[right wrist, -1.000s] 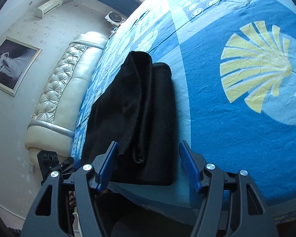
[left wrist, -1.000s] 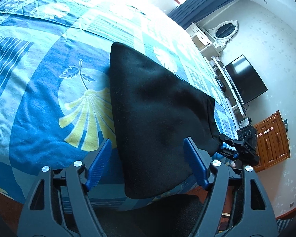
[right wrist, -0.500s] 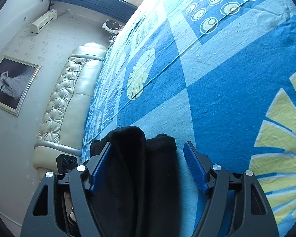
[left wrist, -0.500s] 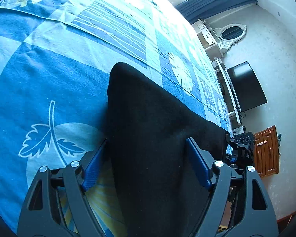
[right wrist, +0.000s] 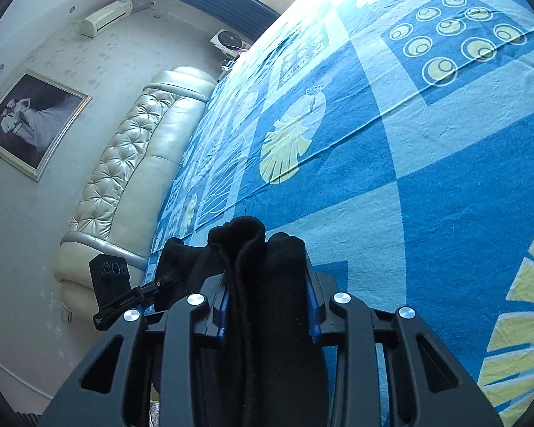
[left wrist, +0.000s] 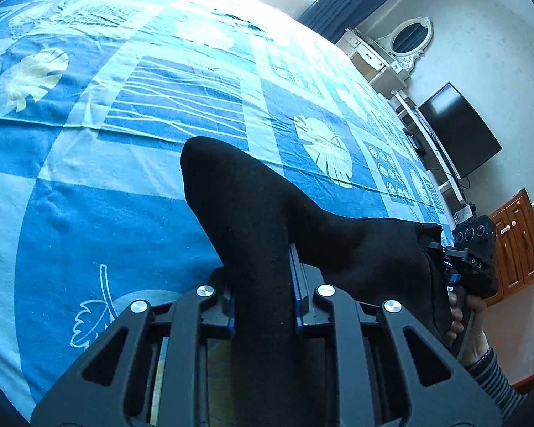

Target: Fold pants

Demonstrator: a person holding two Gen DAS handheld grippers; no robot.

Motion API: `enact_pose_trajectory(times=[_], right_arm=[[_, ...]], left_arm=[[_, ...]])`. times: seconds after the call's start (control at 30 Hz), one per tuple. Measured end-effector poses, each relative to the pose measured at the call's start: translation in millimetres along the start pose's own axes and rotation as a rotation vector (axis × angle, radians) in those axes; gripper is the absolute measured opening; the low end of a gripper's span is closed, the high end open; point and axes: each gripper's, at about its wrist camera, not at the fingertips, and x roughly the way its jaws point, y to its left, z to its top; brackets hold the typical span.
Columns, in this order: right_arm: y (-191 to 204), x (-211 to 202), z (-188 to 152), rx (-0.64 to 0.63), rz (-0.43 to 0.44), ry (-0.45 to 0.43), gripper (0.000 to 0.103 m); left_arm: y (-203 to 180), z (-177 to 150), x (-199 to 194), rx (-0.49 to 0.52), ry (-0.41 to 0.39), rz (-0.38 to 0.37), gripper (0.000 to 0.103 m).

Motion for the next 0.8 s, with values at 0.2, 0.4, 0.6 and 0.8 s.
enact_pose_trajectory(times=[0.2, 0.4, 0.6, 0.8], right_arm=[[8, 32, 38, 0.004, 0.017, -0.017, 0.032], [14, 65, 81, -0.004, 0.012, -0.027, 0.032], [-2, 93, 104, 0.051, -0.031, 0.008, 0.032], [-24, 99, 99, 0.112, -0.024, 0.027, 0.032]], left_arm=[[8, 49, 5, 0.021, -0.015, 0.059, 0.021], [23, 102, 21, 0.022, -0.023, 0.121, 0.021], [42, 127, 51, 0.006, 0.028, 0.186, 0.021], [57, 123, 59, -0.026, 0.029, 0.156, 0.023]])
